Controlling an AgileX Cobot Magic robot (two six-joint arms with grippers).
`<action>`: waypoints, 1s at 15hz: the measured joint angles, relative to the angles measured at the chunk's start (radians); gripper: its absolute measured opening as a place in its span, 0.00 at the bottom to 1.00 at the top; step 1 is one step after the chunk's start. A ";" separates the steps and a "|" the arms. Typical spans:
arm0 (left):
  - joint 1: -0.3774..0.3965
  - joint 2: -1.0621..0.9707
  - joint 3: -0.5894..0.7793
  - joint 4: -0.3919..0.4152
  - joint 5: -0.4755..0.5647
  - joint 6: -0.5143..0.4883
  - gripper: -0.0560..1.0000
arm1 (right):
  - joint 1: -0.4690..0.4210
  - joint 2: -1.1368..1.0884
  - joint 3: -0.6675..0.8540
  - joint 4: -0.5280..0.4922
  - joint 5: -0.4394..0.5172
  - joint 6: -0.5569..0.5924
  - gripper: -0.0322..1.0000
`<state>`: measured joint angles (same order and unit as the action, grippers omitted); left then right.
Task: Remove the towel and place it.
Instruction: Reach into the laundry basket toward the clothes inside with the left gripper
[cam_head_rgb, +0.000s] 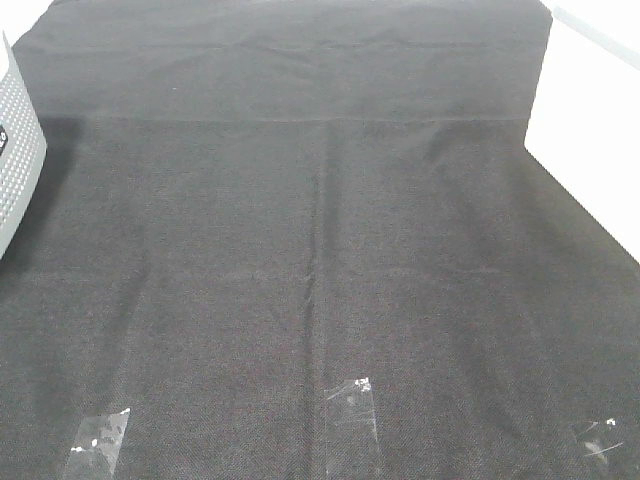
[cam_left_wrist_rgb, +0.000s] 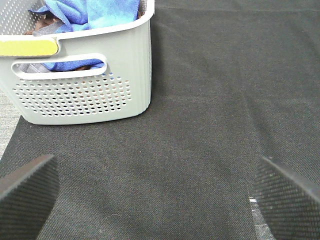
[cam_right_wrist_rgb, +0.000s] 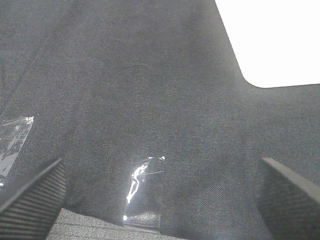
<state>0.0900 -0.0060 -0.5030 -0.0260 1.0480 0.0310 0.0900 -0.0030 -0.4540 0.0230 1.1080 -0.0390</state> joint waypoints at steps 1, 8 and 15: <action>0.000 0.000 0.000 0.000 -0.001 0.000 0.99 | 0.000 0.000 0.000 0.000 0.000 0.000 0.96; 0.000 0.000 0.000 0.000 -0.001 0.000 0.99 | 0.000 0.000 0.000 0.000 0.000 0.000 0.96; 0.000 0.000 0.000 0.004 -0.001 0.002 0.99 | 0.000 0.000 0.000 0.000 0.000 0.000 0.96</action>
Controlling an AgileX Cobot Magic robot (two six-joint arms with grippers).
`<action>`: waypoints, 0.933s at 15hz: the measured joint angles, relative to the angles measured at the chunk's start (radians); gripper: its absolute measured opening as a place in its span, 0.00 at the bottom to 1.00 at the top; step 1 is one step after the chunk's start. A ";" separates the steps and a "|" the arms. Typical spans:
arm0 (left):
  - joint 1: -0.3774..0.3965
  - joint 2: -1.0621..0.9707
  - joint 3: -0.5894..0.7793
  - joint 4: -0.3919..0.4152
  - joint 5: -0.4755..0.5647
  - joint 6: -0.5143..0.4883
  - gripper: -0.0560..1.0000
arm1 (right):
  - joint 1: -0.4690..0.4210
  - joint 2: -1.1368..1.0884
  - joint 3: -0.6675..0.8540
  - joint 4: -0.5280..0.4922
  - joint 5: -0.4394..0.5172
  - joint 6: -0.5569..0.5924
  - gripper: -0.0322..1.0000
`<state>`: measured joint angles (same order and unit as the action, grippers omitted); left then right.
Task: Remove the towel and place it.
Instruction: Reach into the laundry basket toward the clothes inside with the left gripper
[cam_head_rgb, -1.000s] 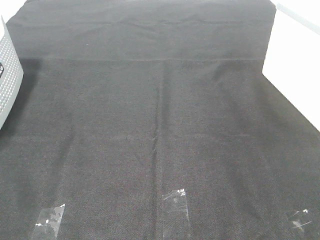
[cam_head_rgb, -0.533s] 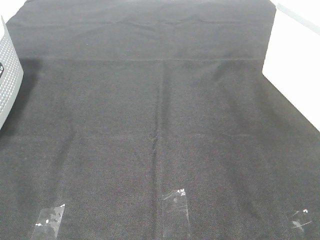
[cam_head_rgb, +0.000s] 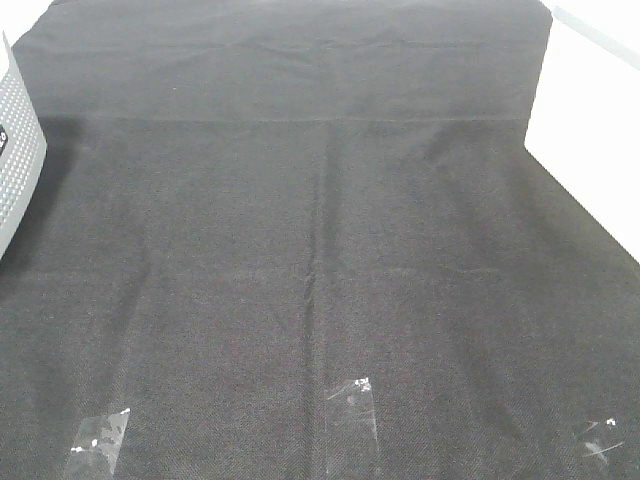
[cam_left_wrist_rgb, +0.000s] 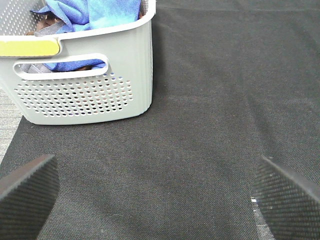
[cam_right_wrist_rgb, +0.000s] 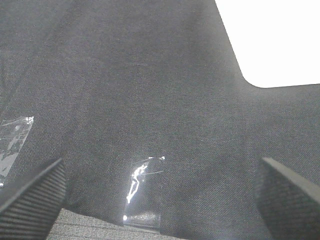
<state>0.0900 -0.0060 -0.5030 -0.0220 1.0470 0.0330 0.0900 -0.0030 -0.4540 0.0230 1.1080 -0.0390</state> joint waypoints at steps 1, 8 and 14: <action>0.000 0.000 0.000 0.003 0.000 0.001 0.99 | 0.000 0.000 0.000 0.000 0.000 0.000 0.96; 0.000 0.000 0.000 0.009 -0.001 0.002 0.99 | 0.000 0.000 0.000 0.000 0.000 0.000 0.96; 0.000 0.000 0.000 0.009 -0.001 0.002 0.99 | 0.000 0.000 0.000 0.000 0.000 0.000 0.96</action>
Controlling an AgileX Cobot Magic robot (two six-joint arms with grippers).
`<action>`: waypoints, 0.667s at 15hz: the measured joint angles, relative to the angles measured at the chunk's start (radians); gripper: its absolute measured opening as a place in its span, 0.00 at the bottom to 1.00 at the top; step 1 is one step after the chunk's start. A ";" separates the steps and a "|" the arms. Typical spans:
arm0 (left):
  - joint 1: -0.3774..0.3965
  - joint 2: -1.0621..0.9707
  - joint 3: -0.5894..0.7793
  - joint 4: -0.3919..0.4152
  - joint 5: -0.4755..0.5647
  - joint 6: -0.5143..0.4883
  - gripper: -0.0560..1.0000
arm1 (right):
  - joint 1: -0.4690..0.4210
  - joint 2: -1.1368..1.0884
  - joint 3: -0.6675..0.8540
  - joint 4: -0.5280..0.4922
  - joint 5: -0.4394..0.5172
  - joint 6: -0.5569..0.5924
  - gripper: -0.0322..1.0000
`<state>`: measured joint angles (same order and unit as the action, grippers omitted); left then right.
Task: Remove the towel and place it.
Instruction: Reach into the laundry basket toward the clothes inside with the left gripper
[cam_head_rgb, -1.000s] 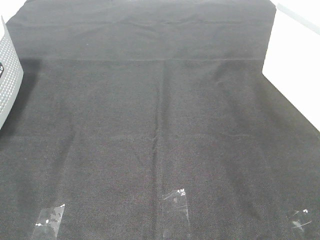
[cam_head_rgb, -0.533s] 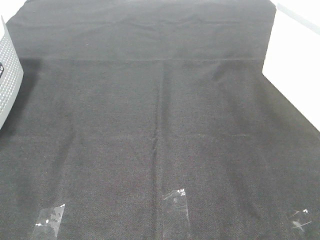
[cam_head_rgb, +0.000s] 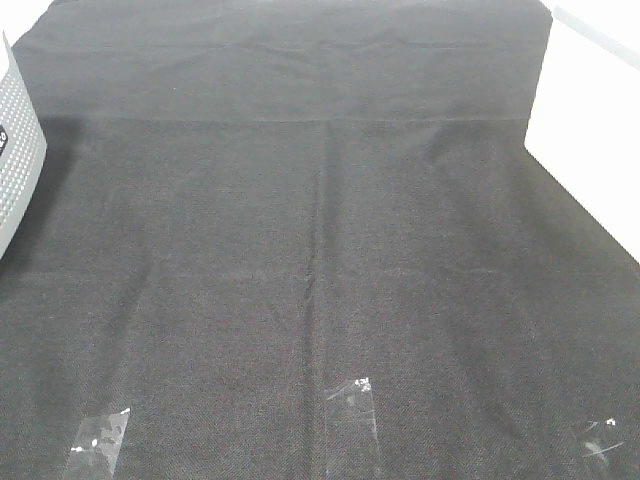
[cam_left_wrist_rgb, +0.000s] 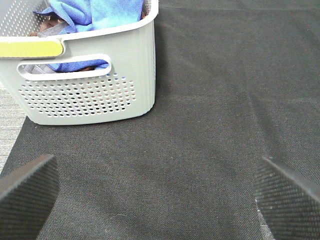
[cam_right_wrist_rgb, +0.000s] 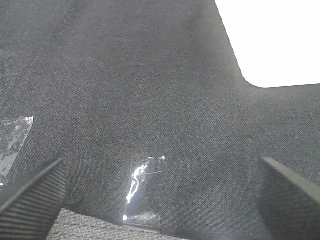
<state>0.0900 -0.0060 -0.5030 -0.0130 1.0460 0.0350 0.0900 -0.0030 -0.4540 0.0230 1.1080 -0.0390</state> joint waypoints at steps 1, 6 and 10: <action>0.000 0.000 0.000 0.000 0.000 0.000 0.99 | 0.000 0.000 0.000 0.000 0.000 0.000 0.96; 0.000 0.000 0.000 0.000 0.000 0.000 0.99 | 0.000 0.000 0.000 0.000 0.000 0.000 0.96; 0.000 0.000 0.000 0.000 0.000 0.000 0.99 | 0.000 0.000 0.000 0.000 0.000 0.000 0.96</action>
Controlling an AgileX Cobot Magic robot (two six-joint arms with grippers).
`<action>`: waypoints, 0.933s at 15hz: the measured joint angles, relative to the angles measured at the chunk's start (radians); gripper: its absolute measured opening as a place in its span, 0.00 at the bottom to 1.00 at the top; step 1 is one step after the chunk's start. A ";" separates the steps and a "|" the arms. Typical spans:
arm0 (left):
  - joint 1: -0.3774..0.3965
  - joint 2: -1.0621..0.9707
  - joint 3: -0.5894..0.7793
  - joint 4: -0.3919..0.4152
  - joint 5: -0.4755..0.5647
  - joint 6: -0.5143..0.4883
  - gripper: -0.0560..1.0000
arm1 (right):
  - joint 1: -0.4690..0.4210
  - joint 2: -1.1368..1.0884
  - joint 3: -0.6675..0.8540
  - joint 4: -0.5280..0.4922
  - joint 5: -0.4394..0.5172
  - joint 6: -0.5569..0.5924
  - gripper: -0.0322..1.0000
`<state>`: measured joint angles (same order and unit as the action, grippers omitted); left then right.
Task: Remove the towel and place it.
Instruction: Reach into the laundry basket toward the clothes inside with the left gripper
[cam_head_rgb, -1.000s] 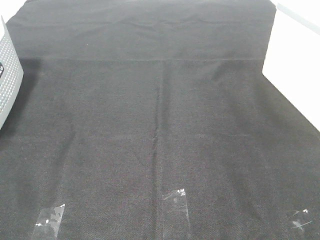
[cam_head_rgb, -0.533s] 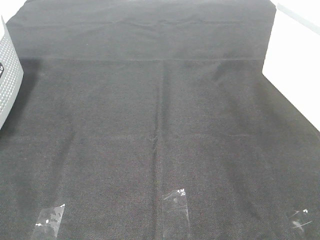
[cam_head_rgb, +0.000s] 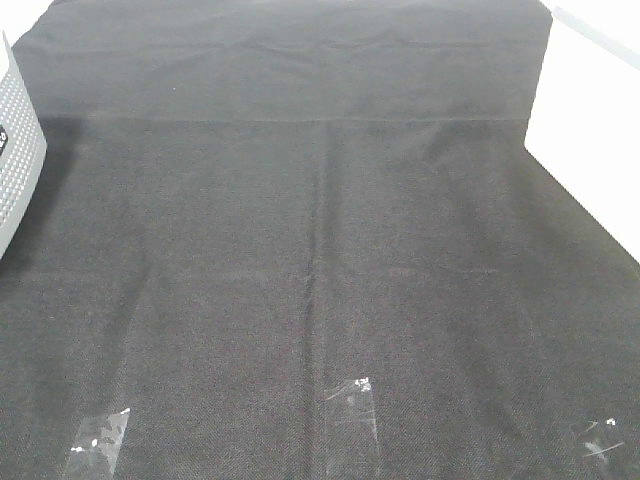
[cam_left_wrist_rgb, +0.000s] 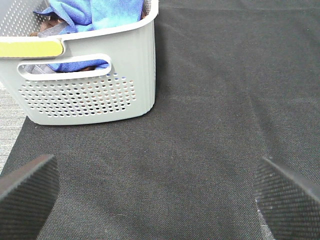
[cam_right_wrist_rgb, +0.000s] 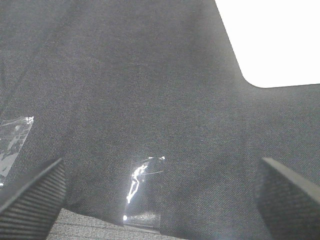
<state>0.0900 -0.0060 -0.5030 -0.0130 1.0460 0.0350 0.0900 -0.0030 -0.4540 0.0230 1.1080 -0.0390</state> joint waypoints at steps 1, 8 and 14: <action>0.000 0.000 0.000 0.000 0.000 0.000 0.99 | 0.000 0.000 0.000 0.000 0.000 0.000 0.96; 0.000 0.000 0.000 0.000 0.000 0.006 0.99 | 0.000 0.000 0.000 0.000 0.000 0.000 0.96; 0.000 0.177 -0.127 -0.001 0.151 0.252 0.99 | 0.000 0.000 0.000 0.000 0.000 0.000 0.96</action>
<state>0.0900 0.1710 -0.6300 -0.0140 1.1970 0.2870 0.0900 -0.0030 -0.4540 0.0230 1.1080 -0.0390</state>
